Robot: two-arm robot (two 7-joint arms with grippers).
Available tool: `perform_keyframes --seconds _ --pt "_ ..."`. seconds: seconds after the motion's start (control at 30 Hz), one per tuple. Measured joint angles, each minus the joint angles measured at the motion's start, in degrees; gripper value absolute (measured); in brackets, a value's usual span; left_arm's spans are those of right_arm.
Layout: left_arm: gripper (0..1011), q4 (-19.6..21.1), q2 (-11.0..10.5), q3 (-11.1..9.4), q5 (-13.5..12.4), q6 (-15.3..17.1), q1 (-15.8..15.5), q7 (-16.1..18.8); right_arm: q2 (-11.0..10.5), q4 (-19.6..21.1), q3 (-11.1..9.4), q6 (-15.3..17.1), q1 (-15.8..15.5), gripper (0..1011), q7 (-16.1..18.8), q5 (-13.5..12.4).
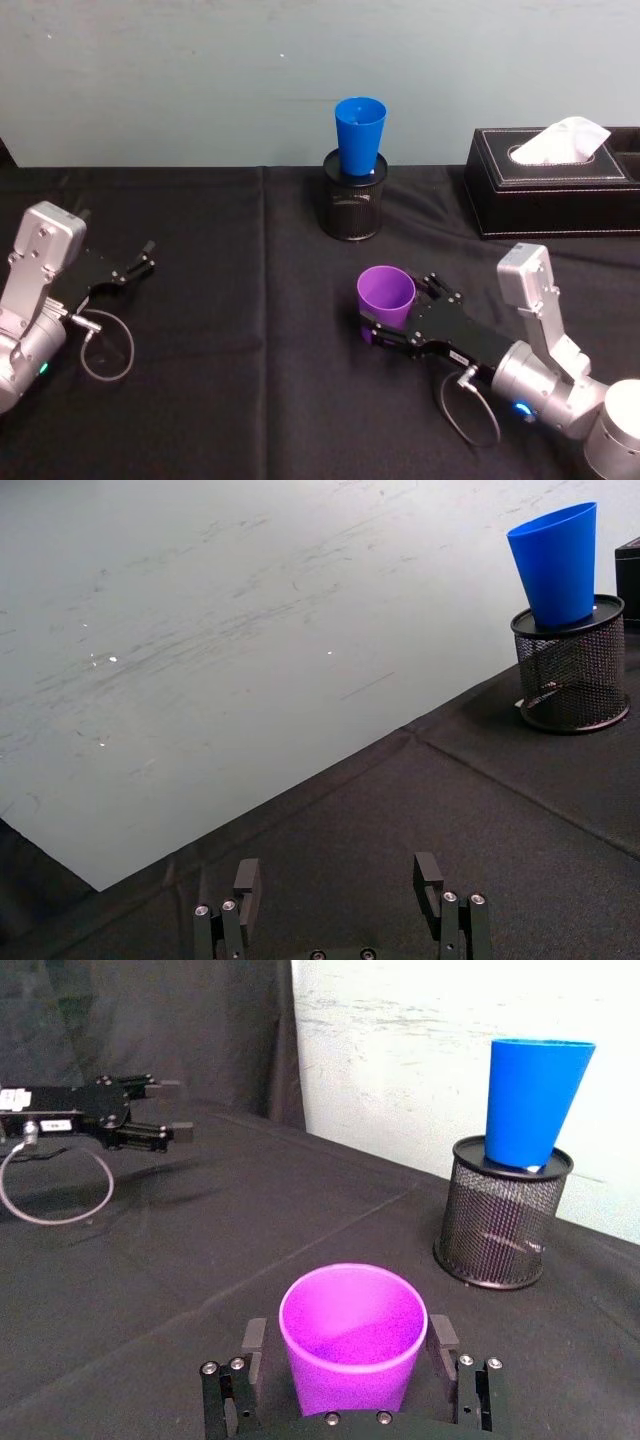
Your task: Pick up one cup with a gripper and tap it against the other cup.
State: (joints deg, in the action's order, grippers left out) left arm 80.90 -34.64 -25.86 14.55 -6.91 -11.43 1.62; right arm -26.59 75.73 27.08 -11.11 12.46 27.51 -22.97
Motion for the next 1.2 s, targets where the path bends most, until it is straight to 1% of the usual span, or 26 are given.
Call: perform_keyframes --seconds 0.17,0.27,0.53,0.67,0.7,0.77,0.8,1.07,1.2 --pt "1000 0.0 0.0 0.0 0.0 0.0 0.0 0.0 1.81 -1.96 -0.08 0.29 1.32 1003 0.36 0.63" --pt "1000 0.0 0.0 0.0 0.0 0.0 0.0 0.0 2.32 -2.39 -0.18 0.47 1.56 1003 0.53 0.84" --pt "1000 0.0 0.0 0.0 0.0 0.0 0.0 0.0 2.35 -2.41 -0.23 0.5 1.61 997 0.58 0.86" --pt "1000 0.0 0.0 0.0 0.0 0.0 0.0 0.0 2.3 -2.37 -0.23 0.5 1.6 927 0.57 0.85" --pt "1000 0.0 0.0 0.0 0.0 0.0 0.0 0.0 2.28 -2.36 -0.22 0.49 1.59 883 0.58 0.85" --pt "1000 0.0 0.0 0.0 0.0 0.0 0.0 0.0 2.27 -2.35 -0.23 0.49 1.58 848 0.57 0.84" --pt "1000 0.0 0.0 0.0 0.0 0.0 0.0 0.0 2.27 -2.35 -0.22 0.48 1.58 805 0.58 0.84" --pt "1000 0.0 0.0 0.0 0.0 0.0 0.0 0.0 2.23 -2.3 -0.22 0.46 1.54 754 0.56 0.82" --pt "1000 0.0 0.0 0.0 0.0 0.0 0.0 0.0 1.93 0.06 -1.08 1.05 0.93 739 0.48 1.07"
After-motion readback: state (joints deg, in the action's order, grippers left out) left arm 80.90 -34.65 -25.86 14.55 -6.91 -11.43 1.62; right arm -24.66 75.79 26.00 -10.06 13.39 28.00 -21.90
